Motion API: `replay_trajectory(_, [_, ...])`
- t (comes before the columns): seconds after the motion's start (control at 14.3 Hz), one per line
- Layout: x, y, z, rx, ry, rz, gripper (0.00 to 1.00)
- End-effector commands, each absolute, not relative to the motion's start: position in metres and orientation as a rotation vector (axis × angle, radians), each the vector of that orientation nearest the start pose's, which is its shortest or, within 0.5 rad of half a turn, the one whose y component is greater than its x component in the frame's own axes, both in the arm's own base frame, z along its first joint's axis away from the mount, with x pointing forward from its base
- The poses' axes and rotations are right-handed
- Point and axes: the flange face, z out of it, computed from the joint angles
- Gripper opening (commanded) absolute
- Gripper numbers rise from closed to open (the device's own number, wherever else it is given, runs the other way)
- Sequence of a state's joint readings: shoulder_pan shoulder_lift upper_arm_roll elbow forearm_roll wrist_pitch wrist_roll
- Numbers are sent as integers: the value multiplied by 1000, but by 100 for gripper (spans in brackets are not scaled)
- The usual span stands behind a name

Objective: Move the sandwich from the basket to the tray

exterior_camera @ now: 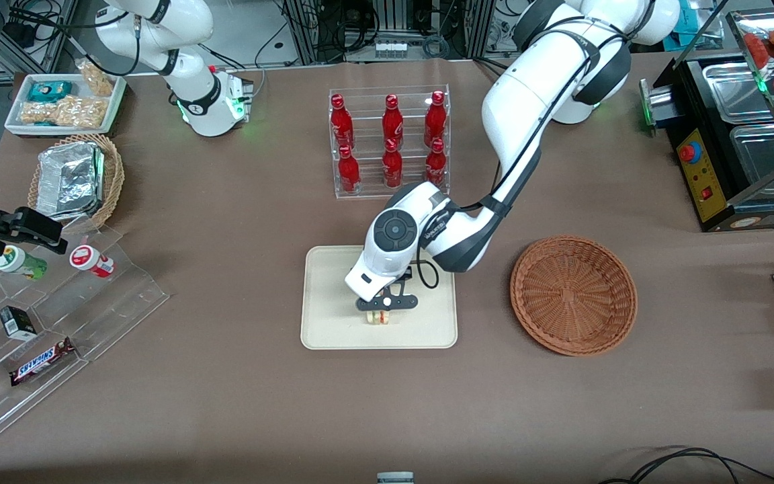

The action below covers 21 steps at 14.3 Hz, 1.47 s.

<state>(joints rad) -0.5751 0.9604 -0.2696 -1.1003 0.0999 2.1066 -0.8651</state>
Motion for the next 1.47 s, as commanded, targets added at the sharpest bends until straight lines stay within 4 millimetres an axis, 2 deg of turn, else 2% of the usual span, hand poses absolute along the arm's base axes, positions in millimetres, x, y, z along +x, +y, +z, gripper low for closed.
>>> replay_trajectory(0.0, [580, -525, 278, -3240, -252, -10, 100])
replay_trajectory(0.21, [580, -498, 352, -3173, -271, 42, 100])
replay_trajectory(0.28, [584, -477, 393, -3159, -296, 48, 100])
replay_trajectory(0.35, [585, -455, 420, -3130, -329, 78, 100])
replay_trajectory(0.42, [578, -435, 451, -3102, -349, 119, 100])
replay_trajectory(0.56, [566, -376, 505, -3056, -303, 204, 100])
replay_trajectory(0.7, [557, -292, 553, -3081, -159, 316, 100])
replay_trajectory(0.77, [554, -243, 574, -3088, -92, 384, 100])
replay_trajectory(0.91, [546, -170, 603, -3073, -1, 494, 100])
replay_trajectory(1.12, [534, -109, 629, -3060, -17, 524, 100])
replay_trajectory(1.19, [531, -93, 633, -3039, -36, 530, 100])
replay_trajectory(1.4, [501, -78, 632, -2947, -74, 478, 100])
